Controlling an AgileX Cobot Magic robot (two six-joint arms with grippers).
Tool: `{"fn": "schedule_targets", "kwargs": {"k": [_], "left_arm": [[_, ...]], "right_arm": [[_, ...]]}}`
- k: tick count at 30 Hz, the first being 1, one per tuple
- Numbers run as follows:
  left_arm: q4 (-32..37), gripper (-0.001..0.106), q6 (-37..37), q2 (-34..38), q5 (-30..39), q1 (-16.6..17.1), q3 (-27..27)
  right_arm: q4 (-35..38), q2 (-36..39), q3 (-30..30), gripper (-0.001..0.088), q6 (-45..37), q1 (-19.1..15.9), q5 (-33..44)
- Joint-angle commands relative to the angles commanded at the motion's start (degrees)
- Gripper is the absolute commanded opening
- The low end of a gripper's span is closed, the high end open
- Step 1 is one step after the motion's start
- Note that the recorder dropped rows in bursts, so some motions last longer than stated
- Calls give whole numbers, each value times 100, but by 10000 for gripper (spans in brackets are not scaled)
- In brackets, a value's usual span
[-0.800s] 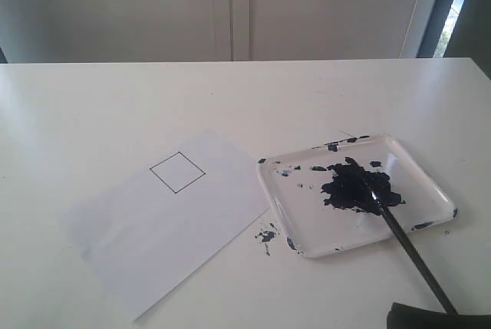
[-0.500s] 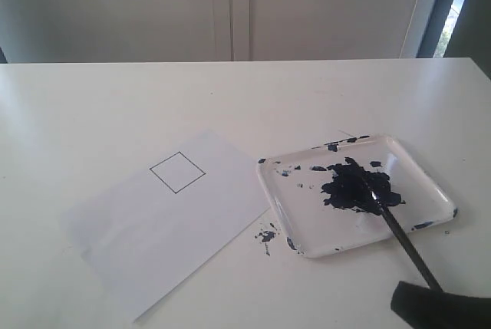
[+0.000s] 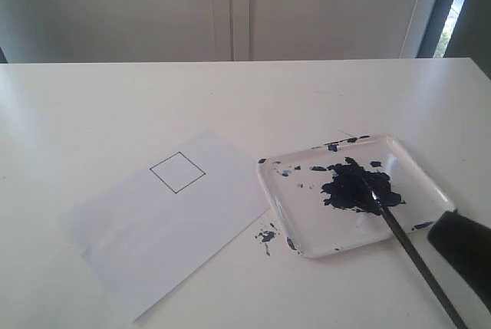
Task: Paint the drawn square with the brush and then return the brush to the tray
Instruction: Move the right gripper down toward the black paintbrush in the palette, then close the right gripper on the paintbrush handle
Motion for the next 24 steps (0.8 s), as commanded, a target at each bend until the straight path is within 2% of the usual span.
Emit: {"fn": "schedule_targets", "kwargs": {"k": [4,9,14,20,21,24], "left_arm": [[0,479,0,0,0,0,0],[0,479,37,0,0,-1,0],[0,479,37,0,0,-1,0],[0,479,37,0,0,-1,0],[0,479,37,0,0,-1,0],[0,479,37,0,0,-1,0]], "right_arm": [[0,356,-417,0,-659,0,259],[0,1390,-1131,0,-925,0,510],[0,2784,-1903,0,-1290,-14,777],[0,4764,-2725,0,-1880,-65,1707],[0,5248,-2899,0,-1881,-177,1848],[-43,5918,-3115,0,-1925,-501,2081]]}}
